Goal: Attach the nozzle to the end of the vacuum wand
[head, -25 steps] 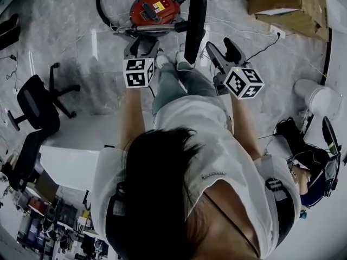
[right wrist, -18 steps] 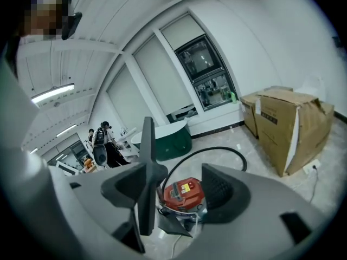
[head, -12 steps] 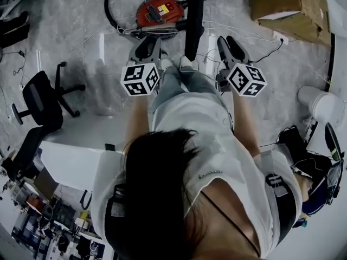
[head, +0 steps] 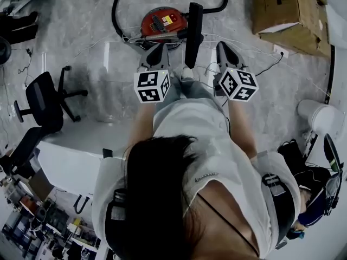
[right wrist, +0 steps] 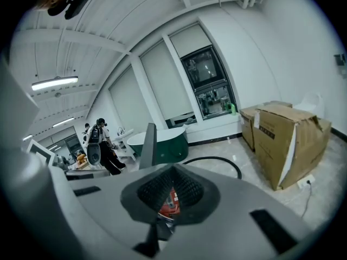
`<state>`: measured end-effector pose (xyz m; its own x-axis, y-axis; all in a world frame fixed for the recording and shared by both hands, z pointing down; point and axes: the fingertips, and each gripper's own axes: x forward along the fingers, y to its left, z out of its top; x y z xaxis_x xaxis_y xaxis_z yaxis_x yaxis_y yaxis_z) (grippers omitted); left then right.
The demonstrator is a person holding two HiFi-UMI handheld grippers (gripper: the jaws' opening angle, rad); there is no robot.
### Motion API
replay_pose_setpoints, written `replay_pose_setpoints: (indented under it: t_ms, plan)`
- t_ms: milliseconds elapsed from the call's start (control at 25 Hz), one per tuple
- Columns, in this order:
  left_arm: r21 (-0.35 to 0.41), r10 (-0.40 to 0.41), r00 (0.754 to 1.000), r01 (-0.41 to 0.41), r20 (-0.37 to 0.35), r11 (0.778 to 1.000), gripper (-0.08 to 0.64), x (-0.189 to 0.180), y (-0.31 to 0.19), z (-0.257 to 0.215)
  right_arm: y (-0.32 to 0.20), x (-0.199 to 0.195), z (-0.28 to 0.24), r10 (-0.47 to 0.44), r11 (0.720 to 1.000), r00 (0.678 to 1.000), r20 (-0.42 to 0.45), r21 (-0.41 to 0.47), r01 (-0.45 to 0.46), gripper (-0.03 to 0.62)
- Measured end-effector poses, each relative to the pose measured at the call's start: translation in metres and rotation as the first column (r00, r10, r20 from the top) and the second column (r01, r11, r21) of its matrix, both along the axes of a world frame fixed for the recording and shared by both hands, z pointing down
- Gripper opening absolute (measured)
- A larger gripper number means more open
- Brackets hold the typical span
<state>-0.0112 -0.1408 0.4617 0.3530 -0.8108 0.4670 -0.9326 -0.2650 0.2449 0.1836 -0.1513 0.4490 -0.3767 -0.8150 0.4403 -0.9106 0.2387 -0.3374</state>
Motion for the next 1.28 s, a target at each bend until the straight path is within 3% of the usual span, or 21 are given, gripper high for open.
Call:
replay_pose_setpoints:
  t_ms: [280,520,680,880,1280]
  plan:
    - [0.039,0.001,1.0,-0.002,0.008,0.999,0.002,0.009,0.001,-0.011,0.001,-0.004,-0.001,-0.018,1.0,1.0,-0.014,0.011,0.018,0.014]
    - [0.092,-0.02,0.998,0.014,0.065,0.996,0.002,0.012,-0.003,-0.017,0.0,-0.012,0.003,-0.063,0.998,0.998,-0.028,0.014,0.063,0.014]
    - [0.091,-0.039,0.999,0.035,0.034,0.995,0.002,0.012,-0.002,-0.022,0.0,-0.021,-0.001,-0.103,0.994,0.993,-0.056,0.028,0.105,0.014]
    - [0.084,-0.047,0.993,0.038,0.111,0.996,0.002,0.011,-0.003,-0.018,-0.006,-0.024,-0.006,-0.115,0.992,0.99,-0.083,0.045,0.119,0.014]
    - [0.076,-0.052,0.993,0.044,0.104,0.996,0.002,0.011,-0.002,-0.016,0.0,-0.04,0.001,-0.177,0.982,0.978,-0.107,0.039,0.182,0.014]
